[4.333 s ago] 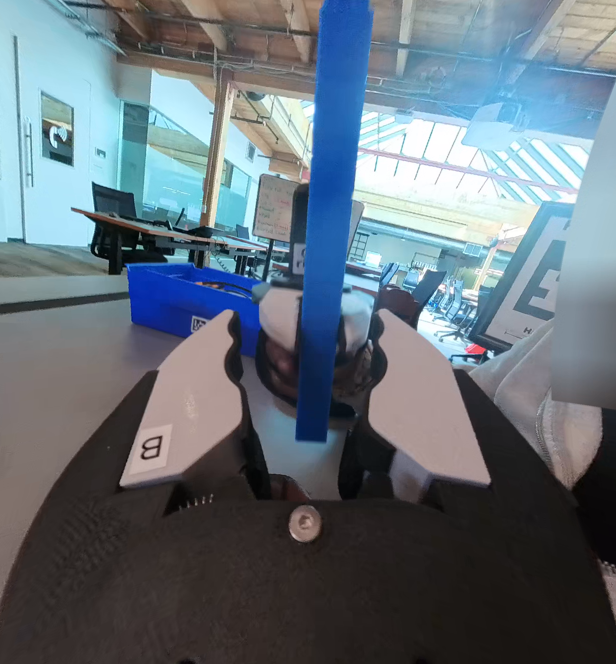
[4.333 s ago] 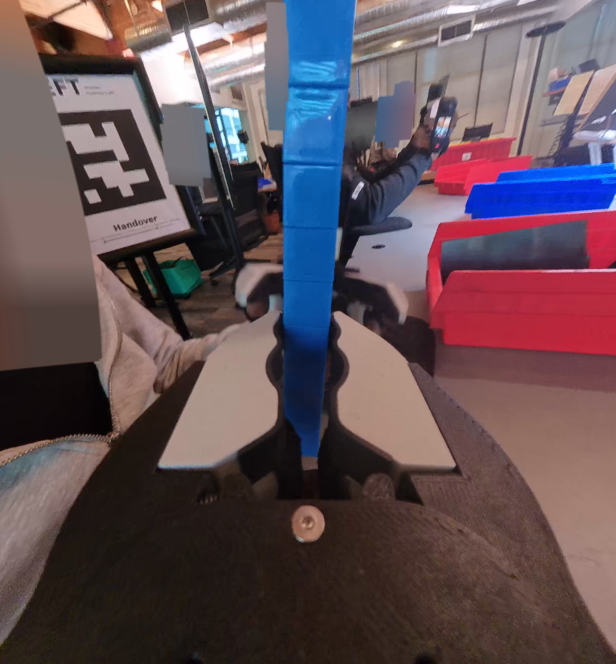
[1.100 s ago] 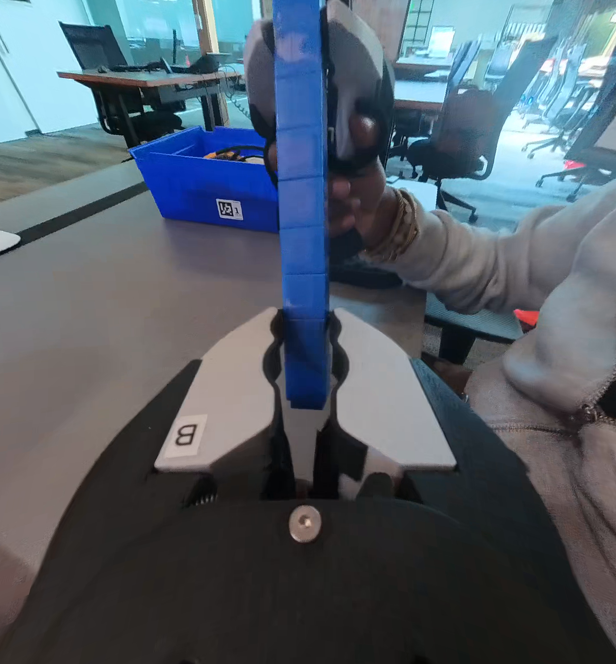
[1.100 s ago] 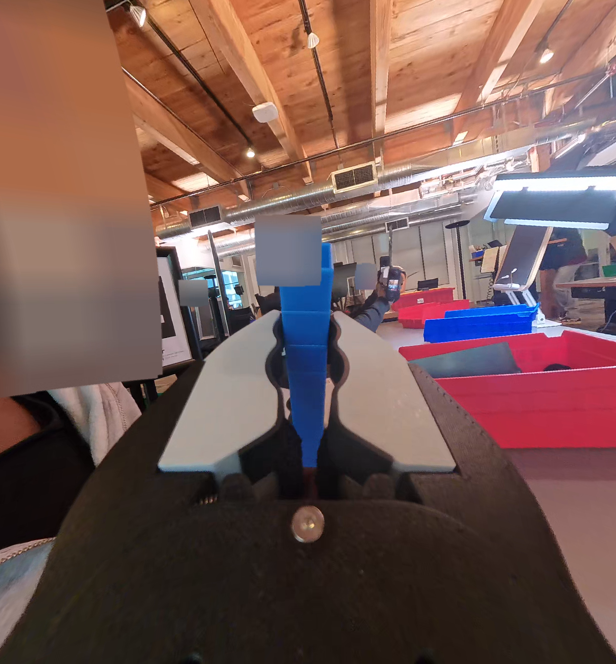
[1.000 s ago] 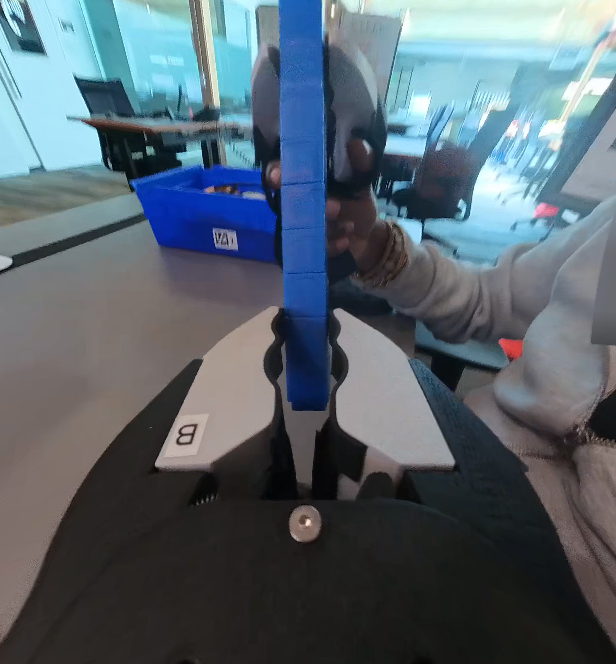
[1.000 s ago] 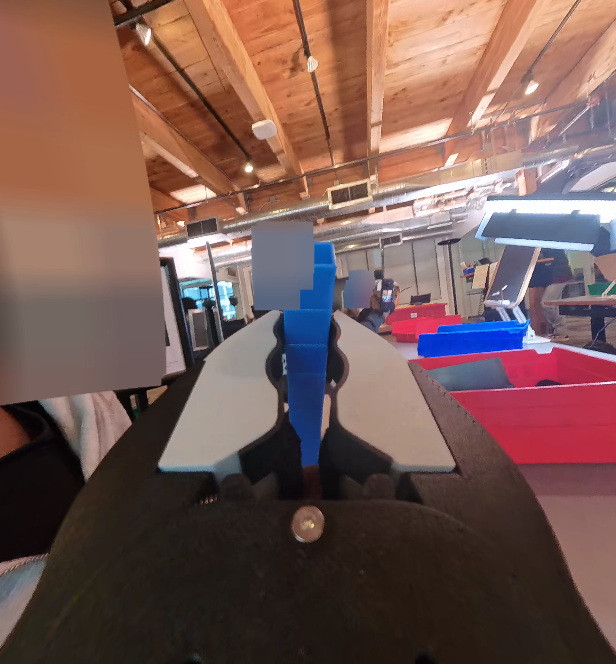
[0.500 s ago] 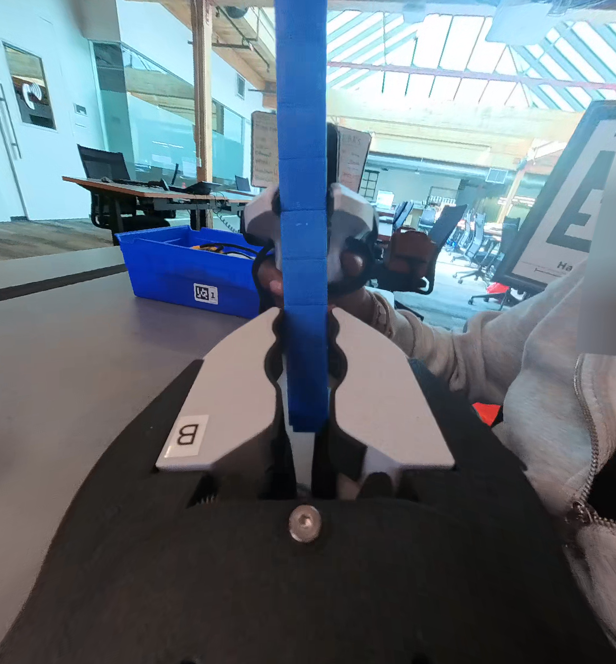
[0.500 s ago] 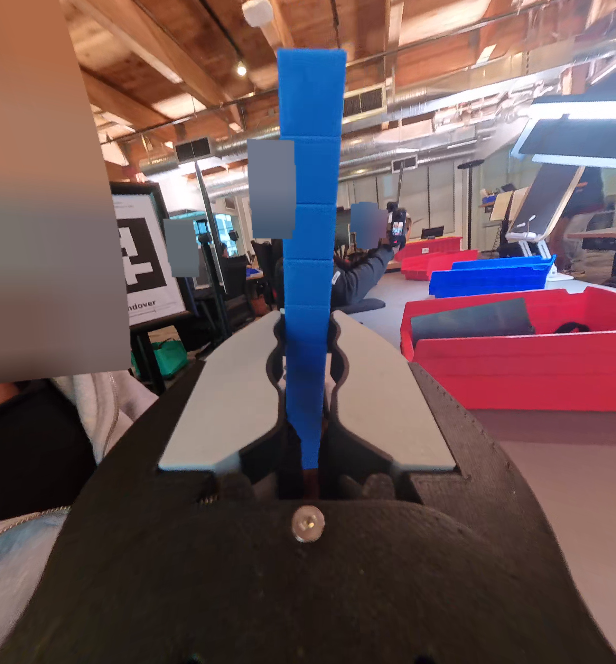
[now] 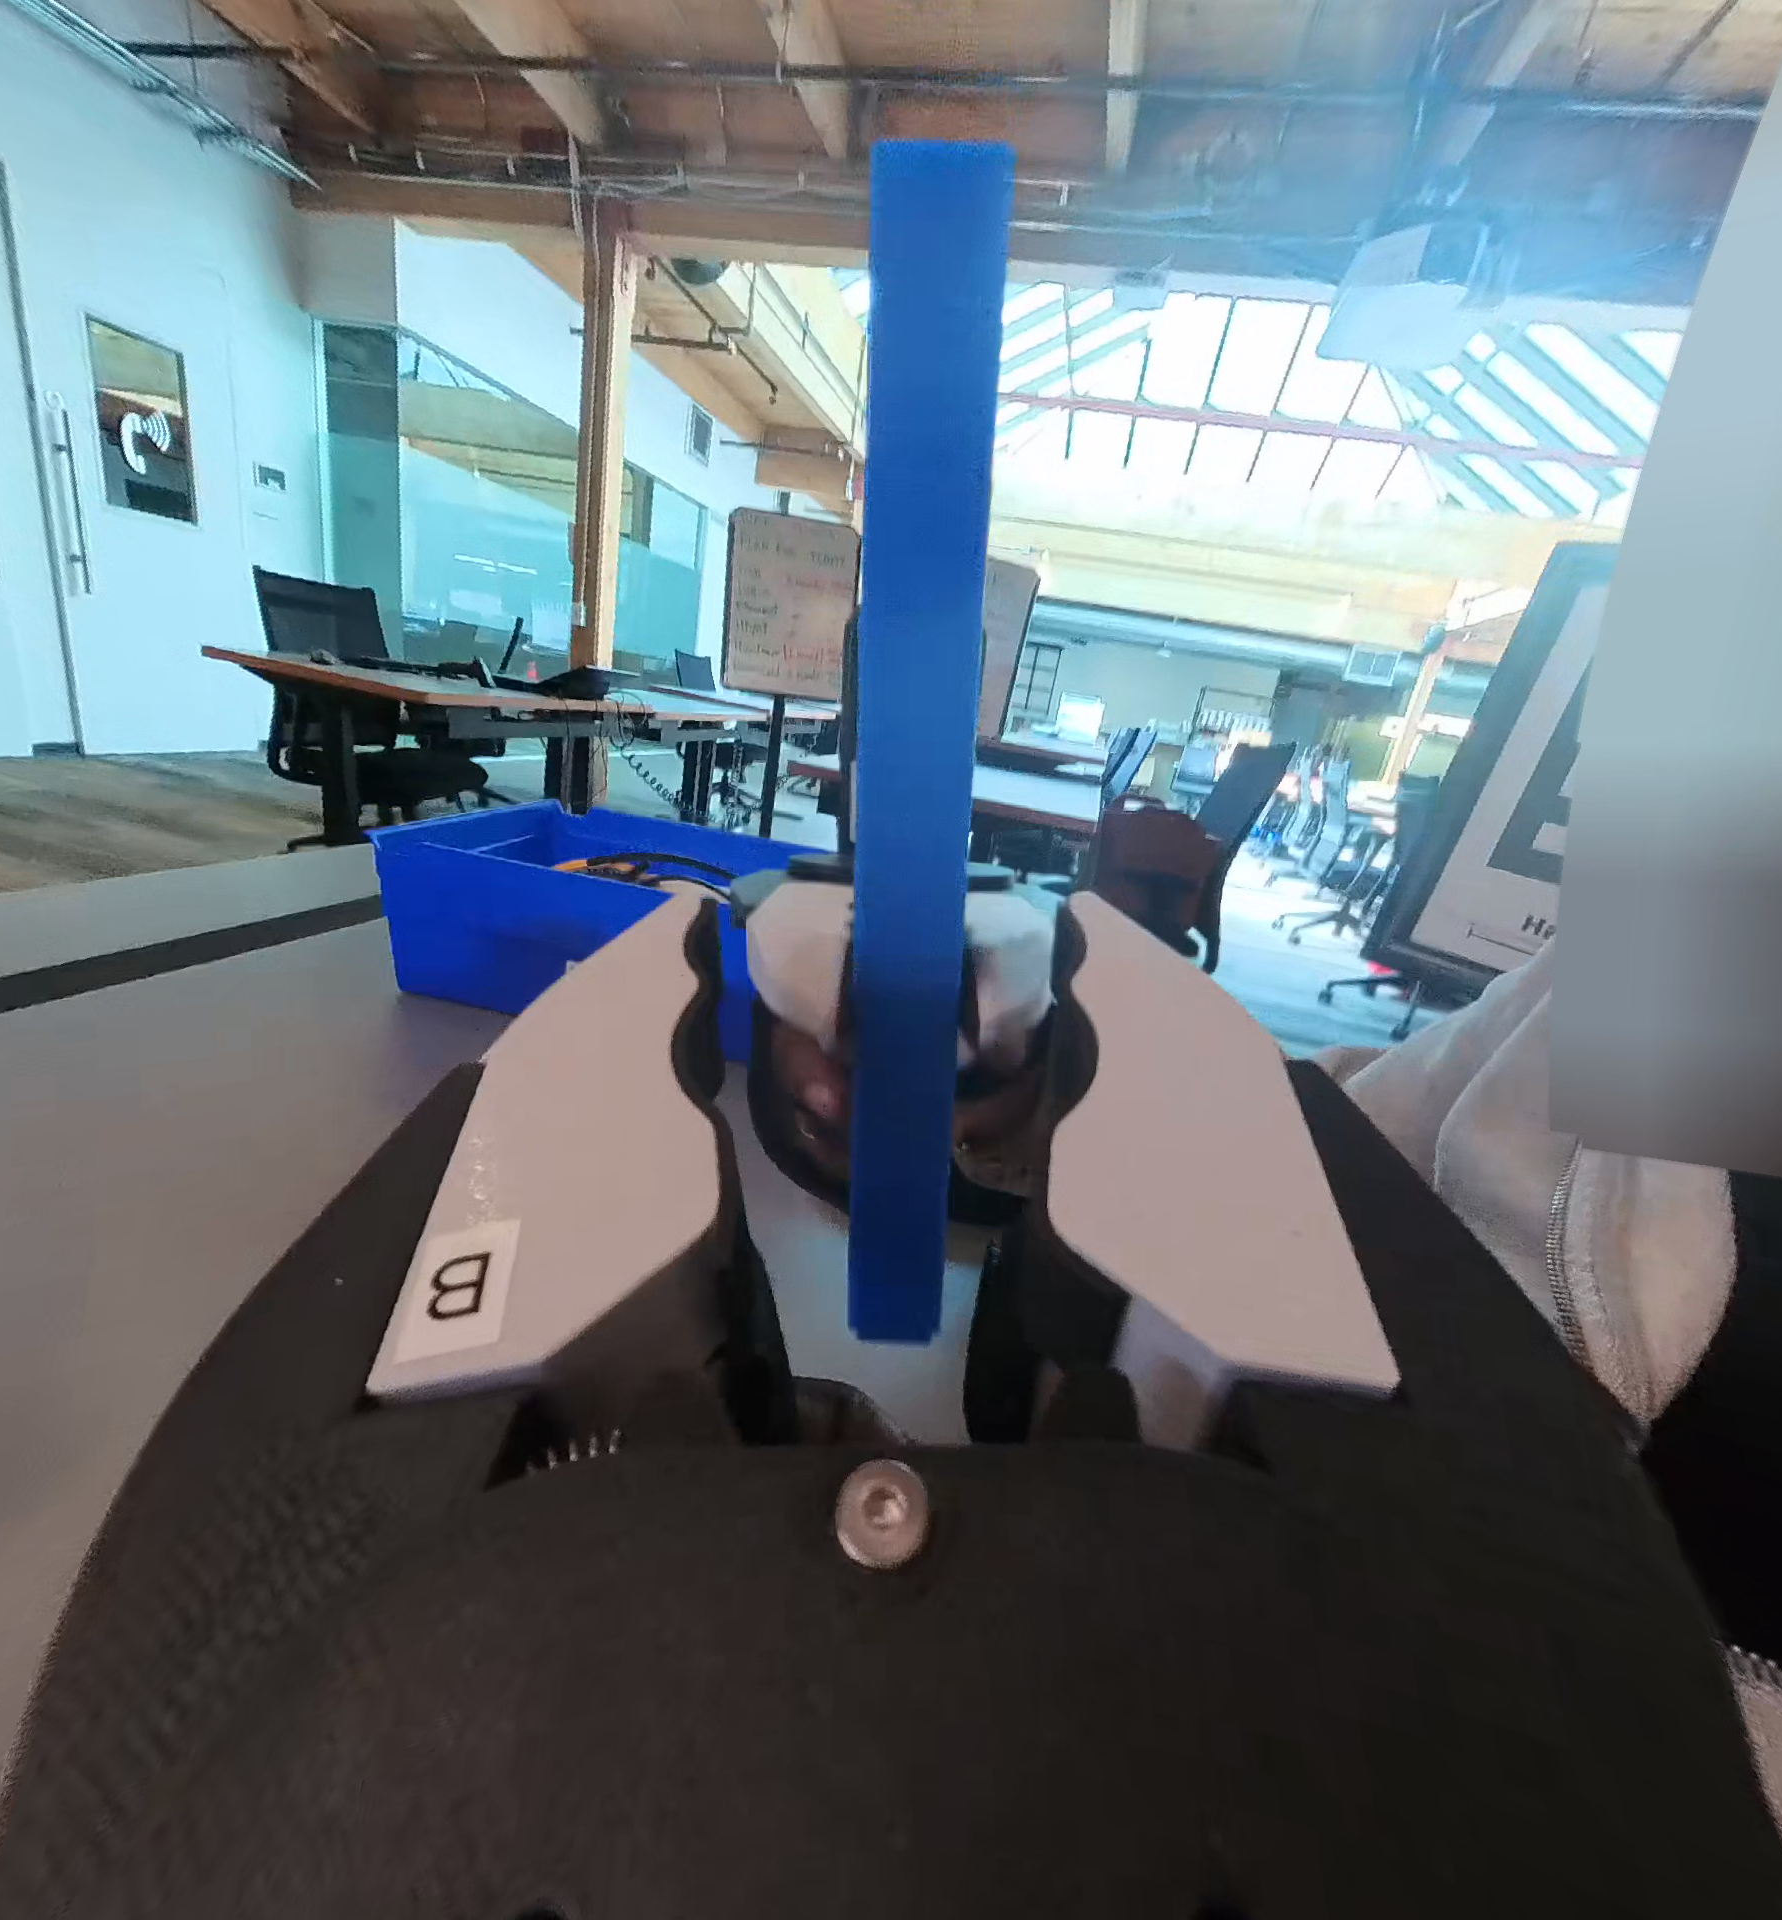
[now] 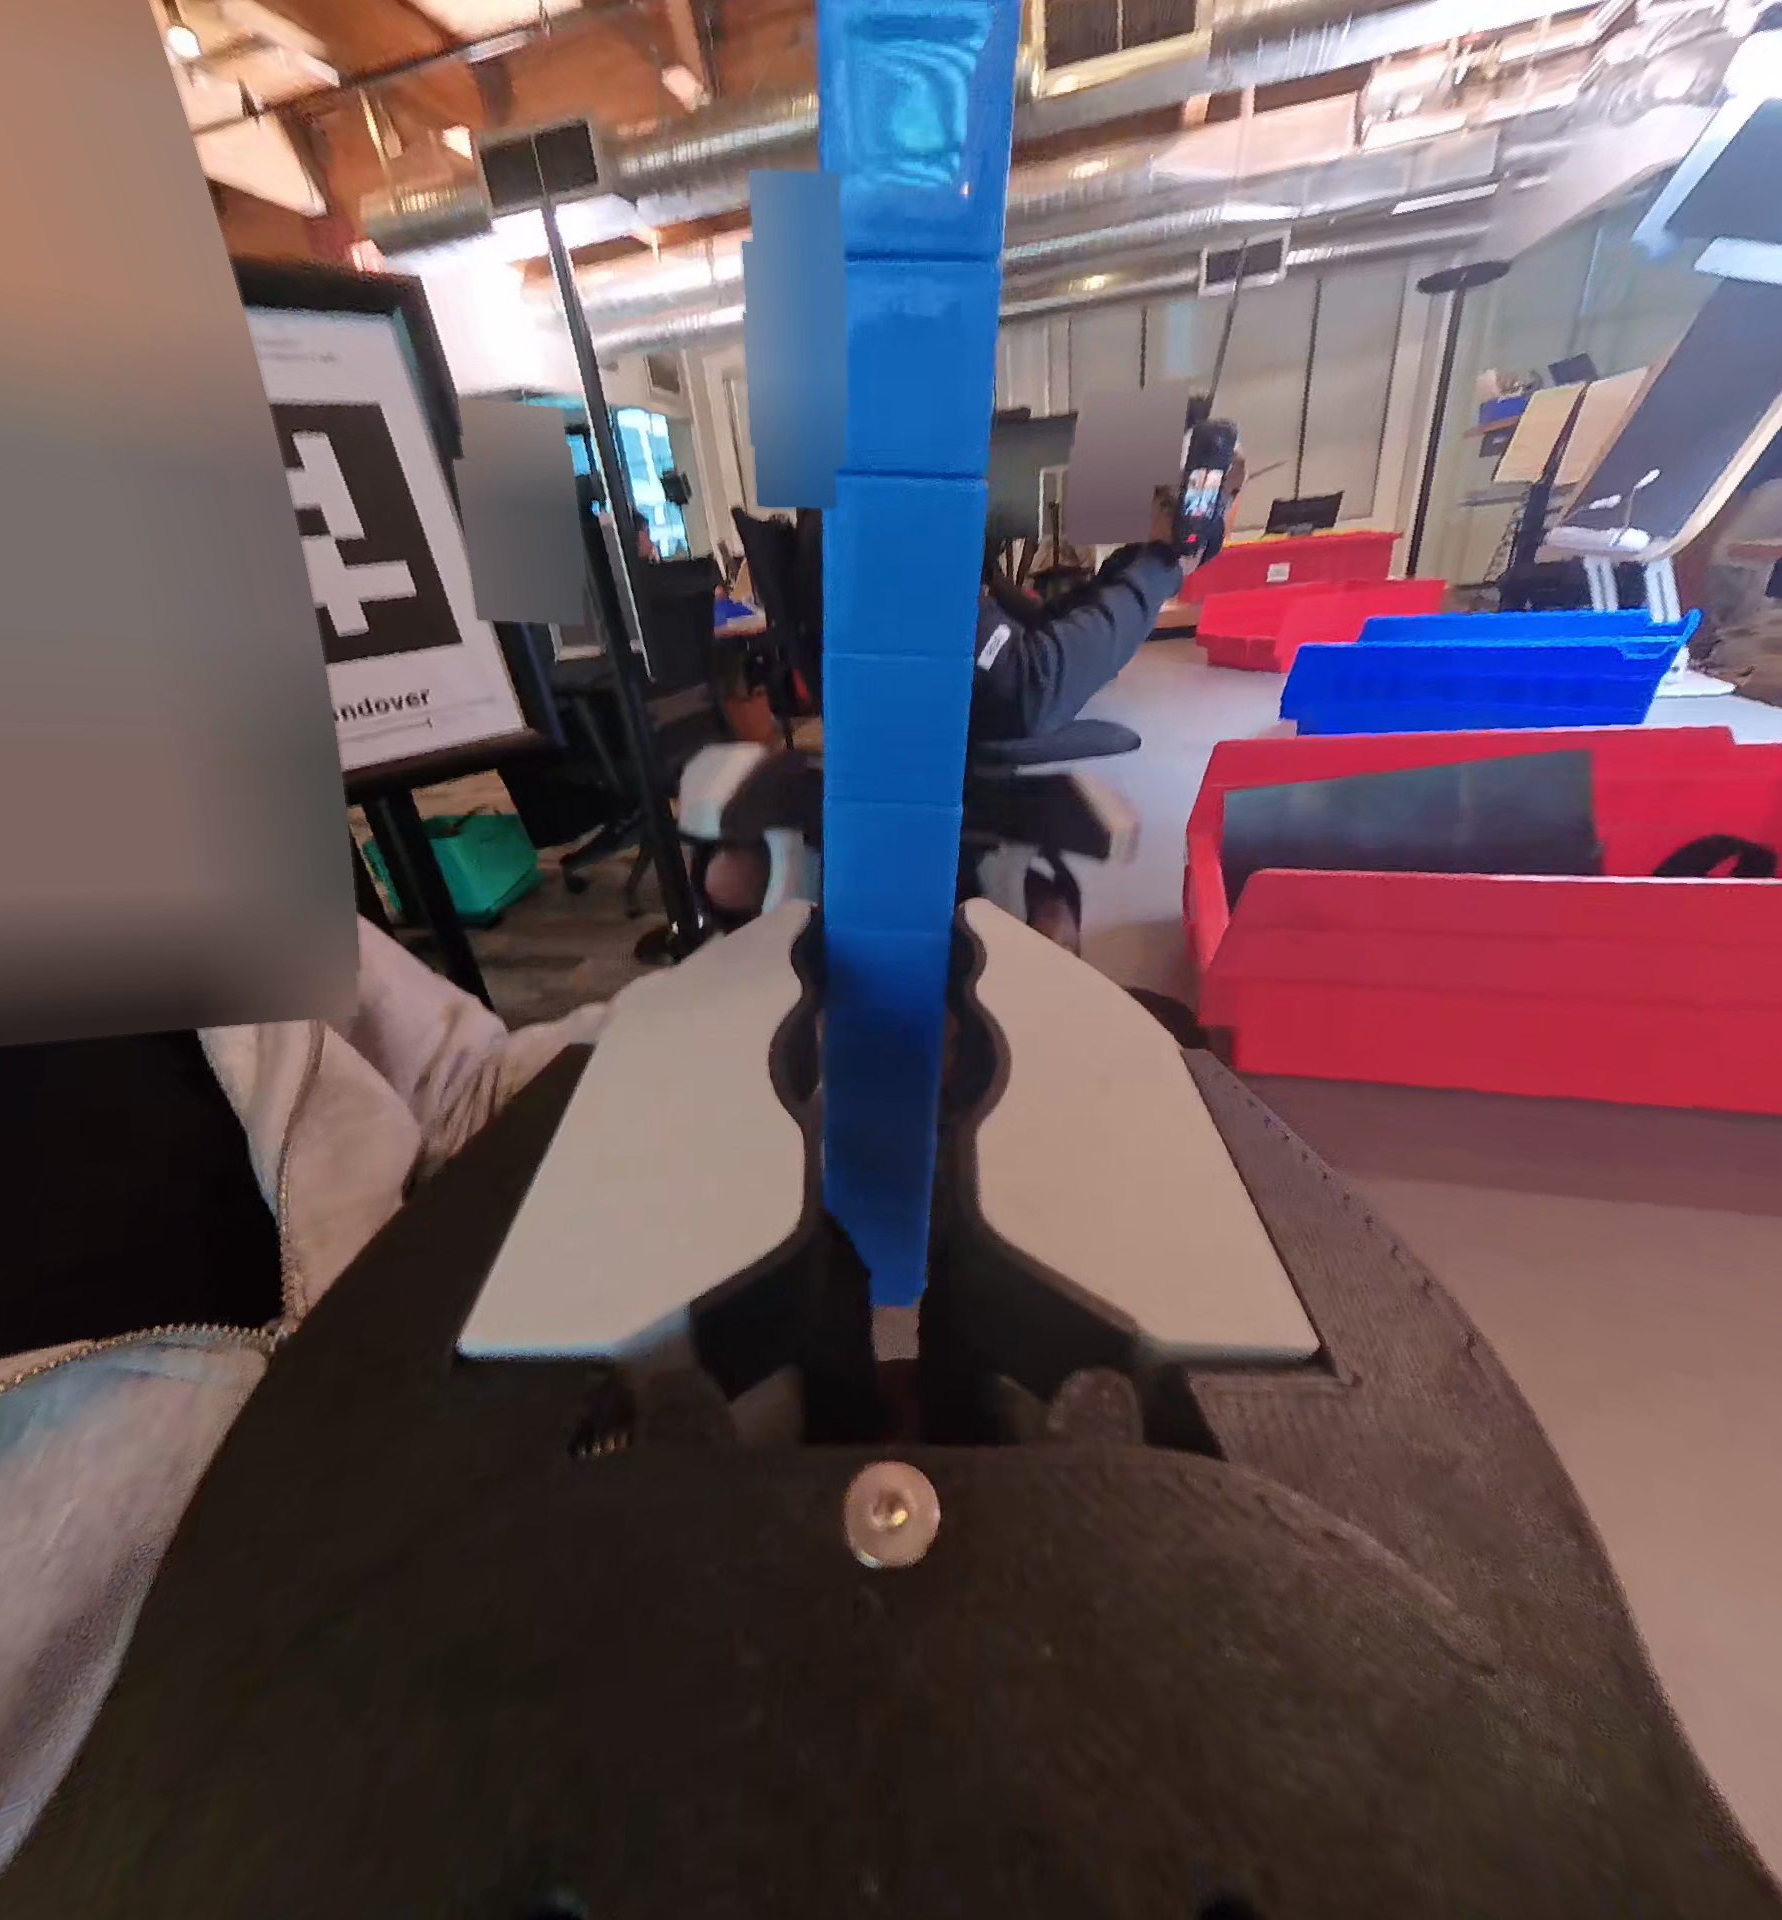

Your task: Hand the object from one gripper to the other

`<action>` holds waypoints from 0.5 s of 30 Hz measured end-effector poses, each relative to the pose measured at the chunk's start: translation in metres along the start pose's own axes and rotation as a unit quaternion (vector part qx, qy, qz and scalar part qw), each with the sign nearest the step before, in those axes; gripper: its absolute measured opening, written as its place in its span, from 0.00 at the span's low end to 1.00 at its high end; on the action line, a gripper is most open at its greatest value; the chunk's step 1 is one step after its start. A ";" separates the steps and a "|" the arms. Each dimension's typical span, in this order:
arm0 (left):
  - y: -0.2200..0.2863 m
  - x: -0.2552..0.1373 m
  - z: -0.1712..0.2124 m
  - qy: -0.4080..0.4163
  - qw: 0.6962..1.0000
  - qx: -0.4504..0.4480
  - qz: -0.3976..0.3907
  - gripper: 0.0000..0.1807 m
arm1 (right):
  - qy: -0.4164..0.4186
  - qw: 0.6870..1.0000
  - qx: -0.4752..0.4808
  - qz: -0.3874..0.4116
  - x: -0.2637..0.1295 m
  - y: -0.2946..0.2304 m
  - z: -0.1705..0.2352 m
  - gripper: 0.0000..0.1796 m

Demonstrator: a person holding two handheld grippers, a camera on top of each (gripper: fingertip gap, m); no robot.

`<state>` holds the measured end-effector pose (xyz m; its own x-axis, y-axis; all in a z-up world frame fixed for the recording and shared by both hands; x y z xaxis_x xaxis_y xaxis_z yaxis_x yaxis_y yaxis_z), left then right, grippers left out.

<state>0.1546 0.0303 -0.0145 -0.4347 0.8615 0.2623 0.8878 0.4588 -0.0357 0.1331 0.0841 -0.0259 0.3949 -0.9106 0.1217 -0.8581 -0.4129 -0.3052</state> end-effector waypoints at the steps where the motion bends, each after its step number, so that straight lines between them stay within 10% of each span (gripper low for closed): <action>1: 0.000 0.003 -0.002 -0.013 1.000 0.009 -0.001 0.33 | -0.013 1.000 -0.004 0.000 0.002 -0.001 0.004 0.12; 4: 0.006 0.011 -0.003 -0.038 0.998 0.045 0.024 0.12 | -0.034 0.999 -0.009 0.003 0.007 -0.001 0.010 0.12; 15: -0.002 0.004 -0.036 0.027 0.999 0.044 0.001 0.19 | -0.075 0.997 -0.007 0.012 0.006 0.002 0.018 0.12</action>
Point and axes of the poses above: each gripper's, where its closed fingertips meet, x out along the fingers, z out of its underside, y = z × x across the jaws, the point moved 4 cm from there along -x, back along the fingers, and after that the axes turned 12 degrees about x, right-handed, at the moved point
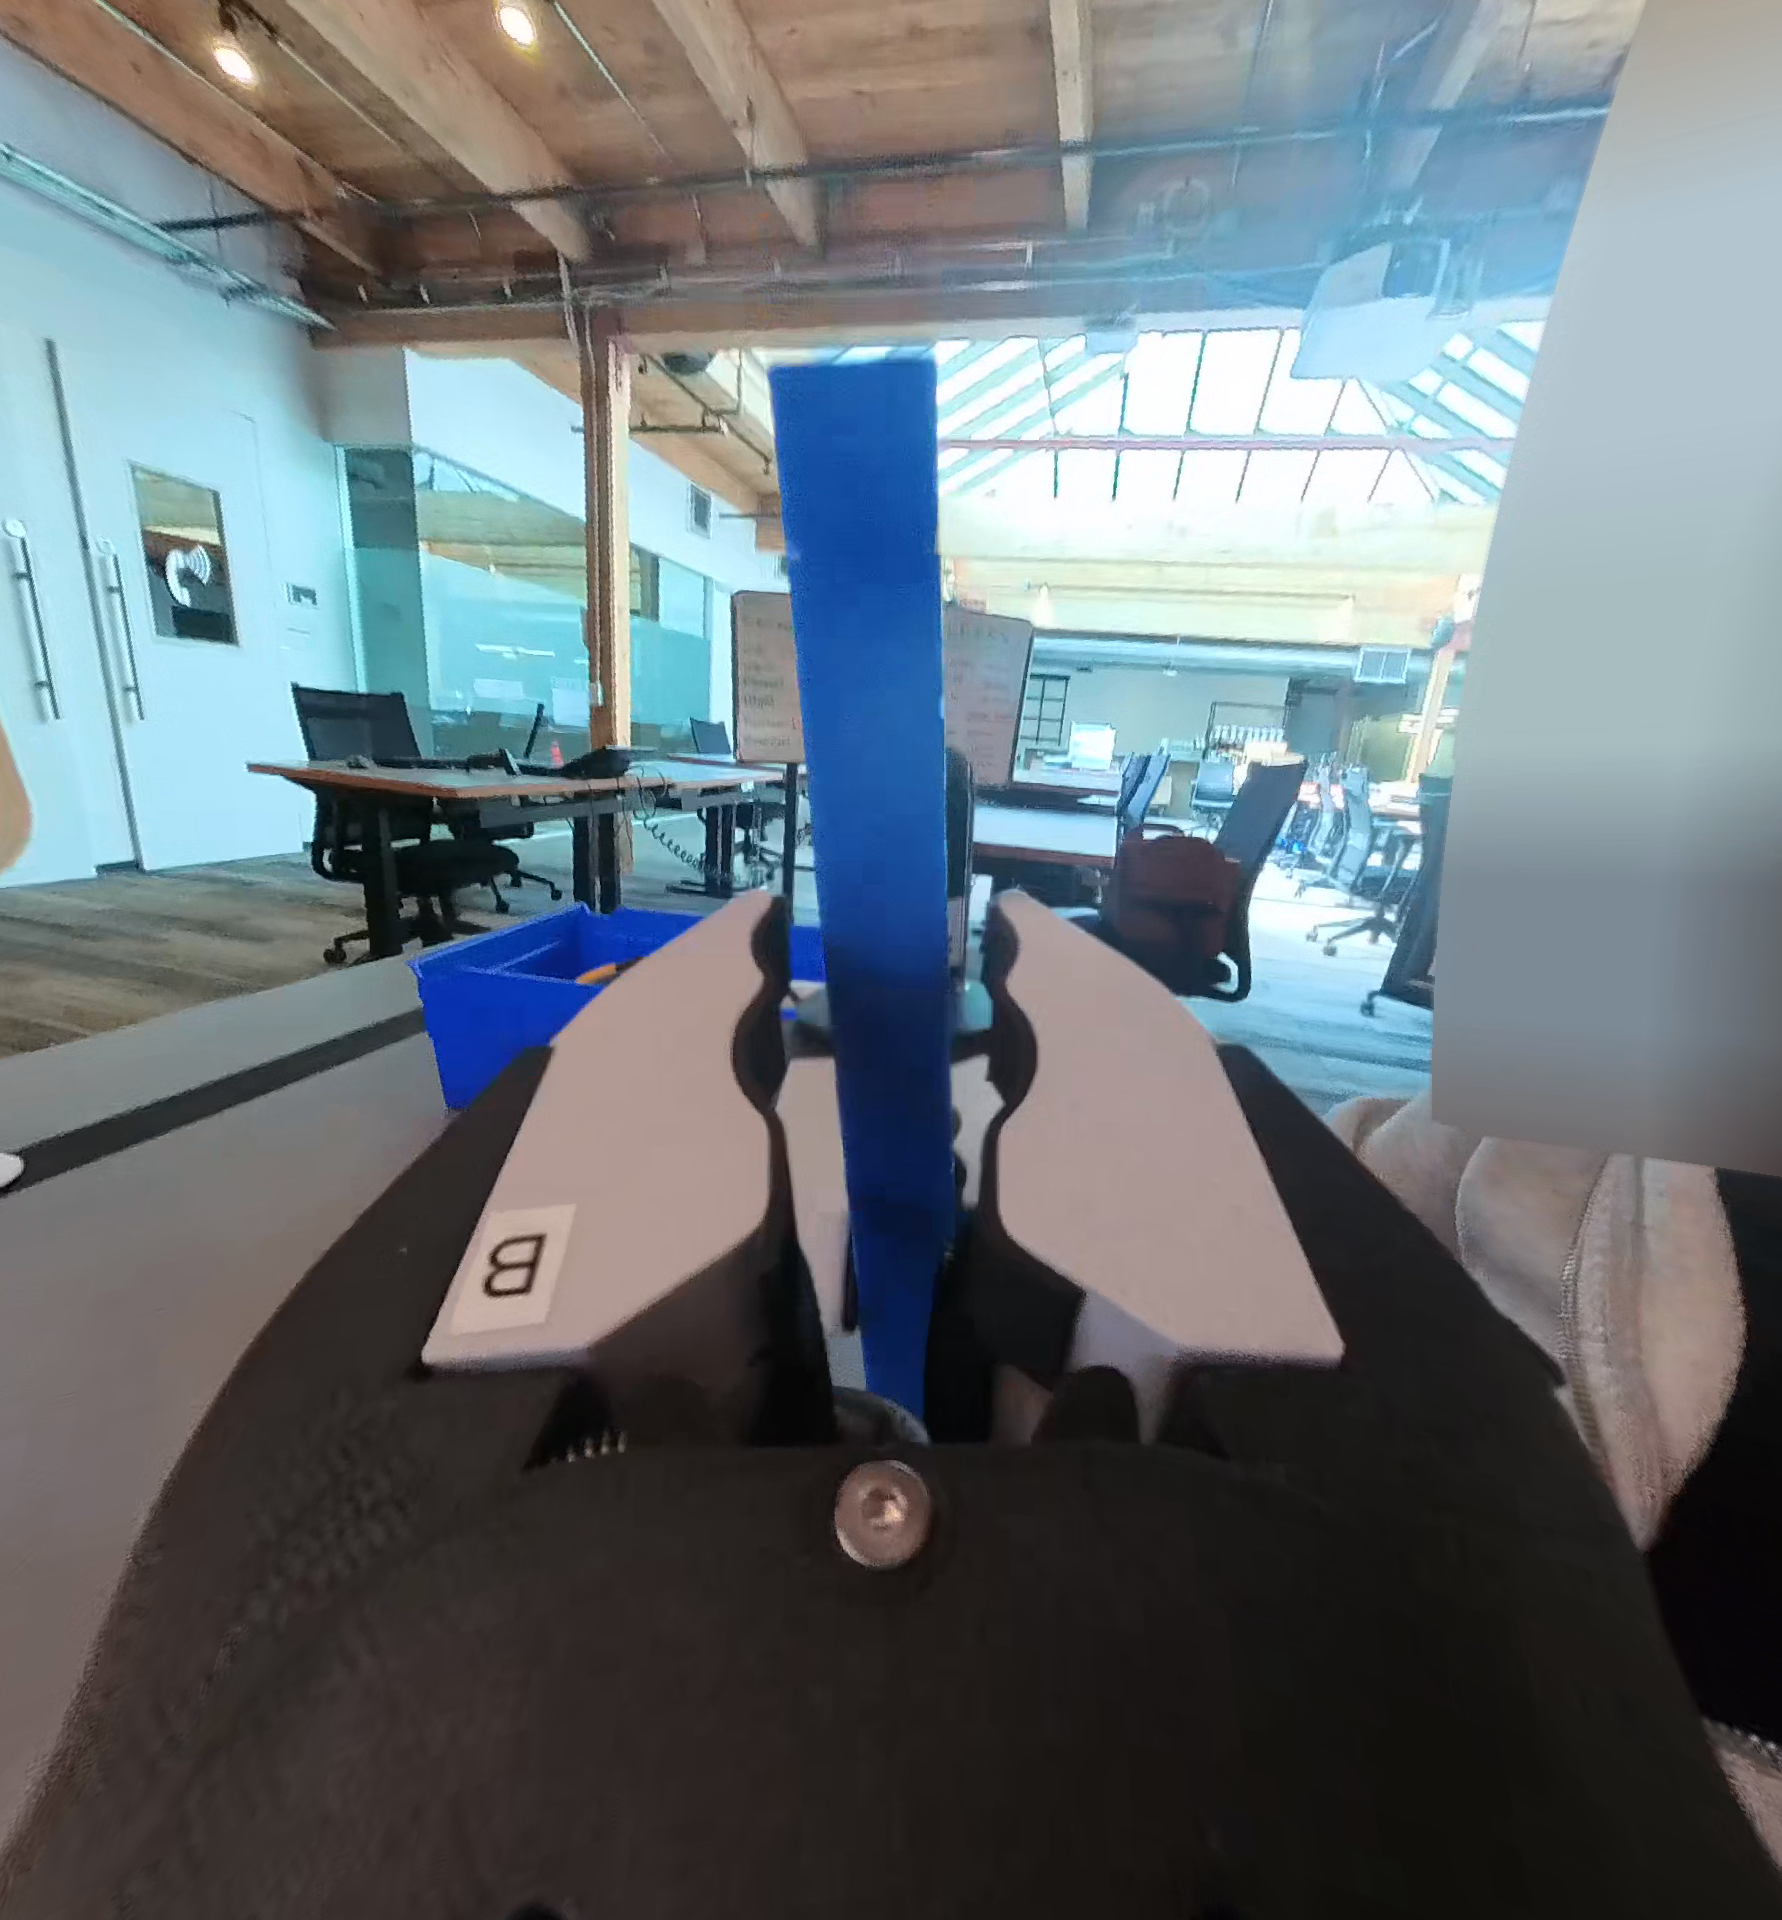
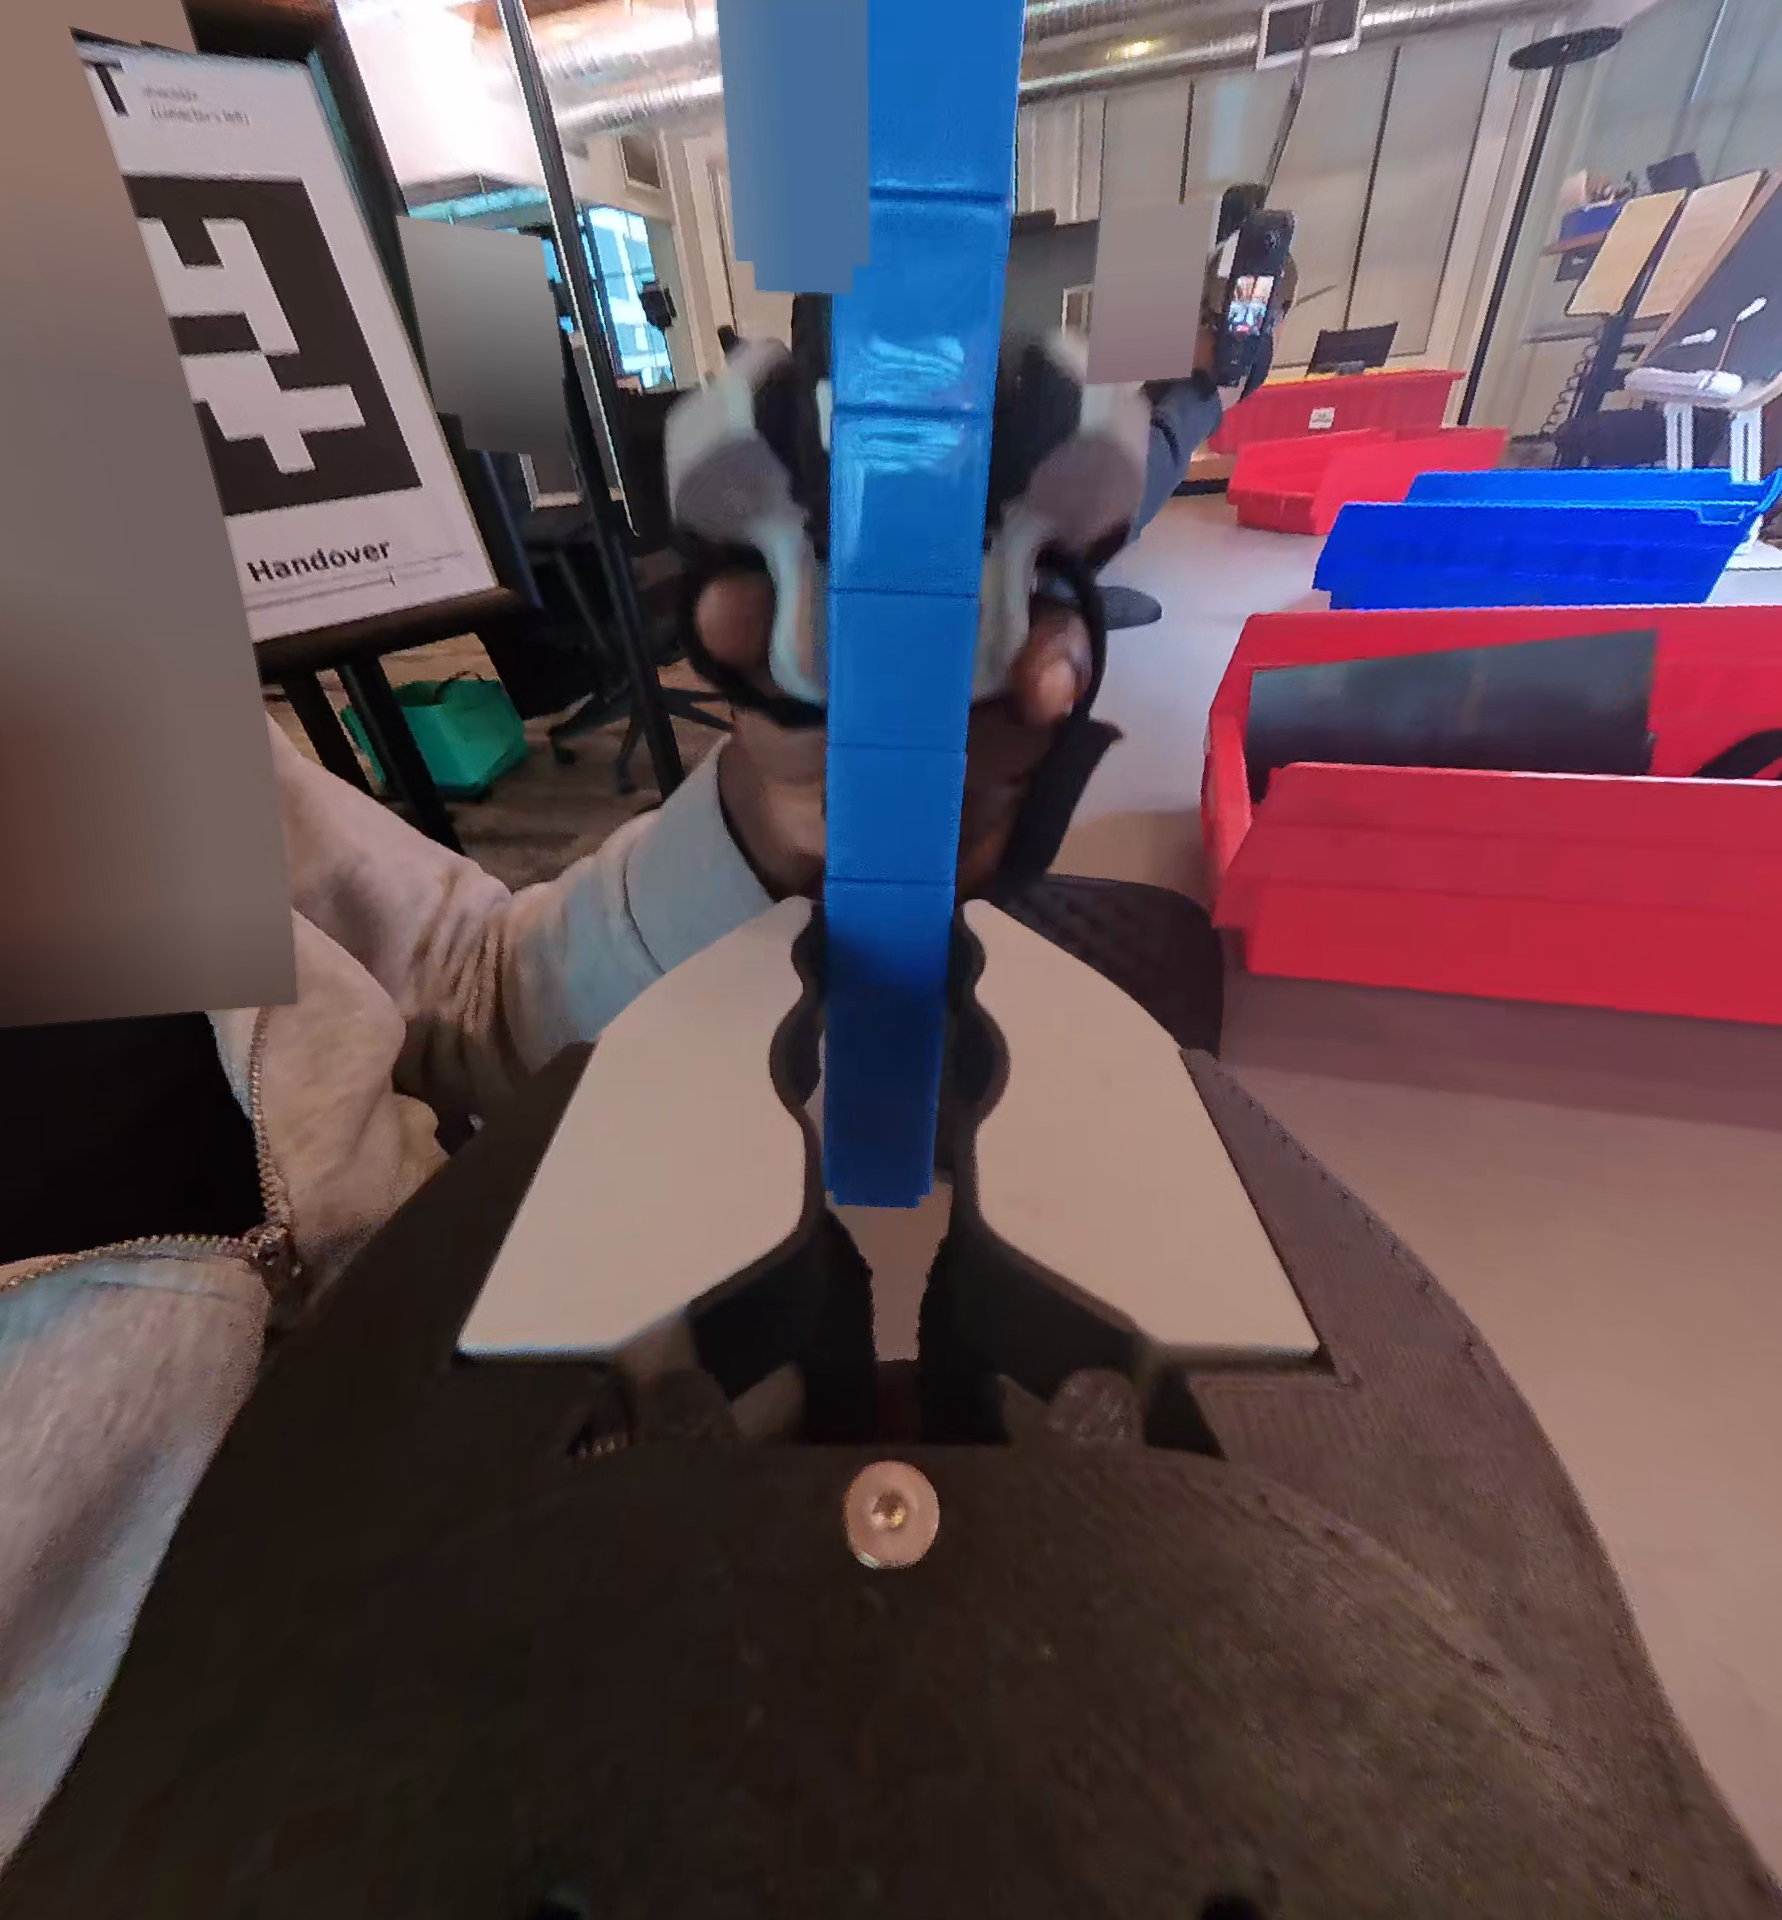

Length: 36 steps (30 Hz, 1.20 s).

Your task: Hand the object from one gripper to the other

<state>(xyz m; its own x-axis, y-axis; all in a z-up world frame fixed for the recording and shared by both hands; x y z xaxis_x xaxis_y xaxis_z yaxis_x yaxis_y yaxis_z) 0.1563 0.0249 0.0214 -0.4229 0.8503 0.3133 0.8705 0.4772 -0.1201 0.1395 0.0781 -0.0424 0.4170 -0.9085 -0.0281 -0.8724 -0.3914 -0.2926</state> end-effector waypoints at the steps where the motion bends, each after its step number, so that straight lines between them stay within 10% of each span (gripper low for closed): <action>1: 0.000 -0.002 -0.006 0.002 1.000 0.000 0.005 0.16 | -0.005 1.000 -0.004 0.003 0.001 0.000 0.001 0.12; 6: -0.001 -0.002 -0.018 -0.008 1.000 0.011 0.002 0.12 | 0.020 1.000 0.003 -0.009 0.000 -0.002 -0.004 0.13; 9: -0.005 -0.004 -0.025 -0.001 1.000 0.008 -0.005 0.12 | -0.011 1.000 0.013 -0.010 0.001 0.000 0.004 0.31; 13: -0.006 -0.007 -0.030 -0.009 1.000 0.006 0.001 0.12 | -0.022 1.000 -0.006 0.002 0.005 0.002 0.009 0.12; 19: -0.010 -0.007 -0.046 -0.021 0.999 0.029 -0.004 0.25 | -0.033 0.999 -0.001 -0.002 0.002 0.003 0.010 0.12; 24: -0.010 -0.010 -0.061 -0.036 0.998 0.048 -0.007 0.12 | -0.035 0.999 -0.008 -0.004 0.004 0.001 0.010 0.12; 31: -0.020 -0.031 -0.090 0.135 0.987 0.037 -0.076 0.12 | 0.111 0.993 0.035 -0.035 -0.014 0.001 -0.020 0.33; 36: -0.025 -0.043 -0.092 0.192 0.976 0.010 -0.101 0.12 | 0.171 0.984 0.019 -0.036 -0.017 -0.001 -0.030 0.27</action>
<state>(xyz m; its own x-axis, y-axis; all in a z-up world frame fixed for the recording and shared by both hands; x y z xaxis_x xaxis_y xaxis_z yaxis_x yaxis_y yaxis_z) 0.1758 -0.0436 0.0974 -0.4561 0.5948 0.6620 0.7724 0.6340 -0.0375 0.1259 0.0902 -0.0129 0.3621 -0.8770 0.3158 -0.8302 -0.4575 -0.3185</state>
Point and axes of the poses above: each gripper's, where its closed fingertips meet, x out along the fingers, z out of its underside, y = z × x across the jaws, the point moved 4 cm from there along -x, back along the fingers, and after that the axes turned 12 degrees about x, right-handed, at the moved point
